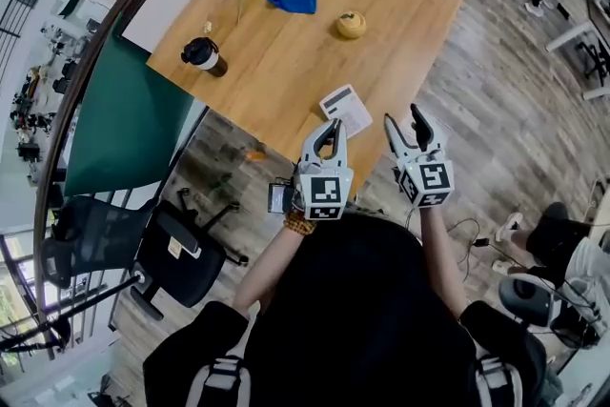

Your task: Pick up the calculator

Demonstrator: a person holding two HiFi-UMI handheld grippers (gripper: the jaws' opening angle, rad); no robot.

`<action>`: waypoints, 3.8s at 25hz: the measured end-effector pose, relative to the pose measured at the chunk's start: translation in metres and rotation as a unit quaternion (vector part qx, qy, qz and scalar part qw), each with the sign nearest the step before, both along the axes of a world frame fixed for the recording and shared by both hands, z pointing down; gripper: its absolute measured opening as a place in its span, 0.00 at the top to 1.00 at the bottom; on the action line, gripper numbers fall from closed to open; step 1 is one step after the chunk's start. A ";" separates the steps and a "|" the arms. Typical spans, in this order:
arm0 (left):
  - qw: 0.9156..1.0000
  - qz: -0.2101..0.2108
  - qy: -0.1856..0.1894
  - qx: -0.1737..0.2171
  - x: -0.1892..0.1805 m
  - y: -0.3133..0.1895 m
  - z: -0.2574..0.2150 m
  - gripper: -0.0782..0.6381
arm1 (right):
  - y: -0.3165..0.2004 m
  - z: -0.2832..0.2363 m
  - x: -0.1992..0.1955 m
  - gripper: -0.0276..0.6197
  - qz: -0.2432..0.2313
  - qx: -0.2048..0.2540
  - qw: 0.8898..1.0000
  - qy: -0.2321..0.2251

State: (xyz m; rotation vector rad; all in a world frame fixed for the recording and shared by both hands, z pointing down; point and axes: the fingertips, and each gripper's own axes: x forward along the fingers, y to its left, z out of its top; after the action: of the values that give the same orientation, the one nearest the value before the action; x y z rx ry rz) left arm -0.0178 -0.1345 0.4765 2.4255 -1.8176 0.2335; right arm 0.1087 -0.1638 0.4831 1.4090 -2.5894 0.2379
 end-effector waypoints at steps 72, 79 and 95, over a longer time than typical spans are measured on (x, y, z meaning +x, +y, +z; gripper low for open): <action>0.942 0.149 -0.114 -0.278 -0.001 -0.057 0.267 0.64 | -0.074 0.132 -0.035 0.52 -0.063 -0.150 0.983 0.080; 0.943 0.147 -0.120 -0.274 -0.003 -0.061 0.268 0.66 | -0.074 0.137 -0.034 0.52 -0.061 -0.159 0.982 0.081; 0.950 0.132 -0.081 -0.272 -0.011 -0.059 0.271 0.66 | -0.069 0.169 -0.027 0.52 -0.068 -0.187 0.975 0.098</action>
State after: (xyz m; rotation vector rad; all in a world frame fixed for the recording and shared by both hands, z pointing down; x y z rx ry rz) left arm -0.0289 -0.1937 0.7473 2.2726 -1.2403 0.8529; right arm 0.0812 -0.2330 0.6517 1.0625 -2.3138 0.5074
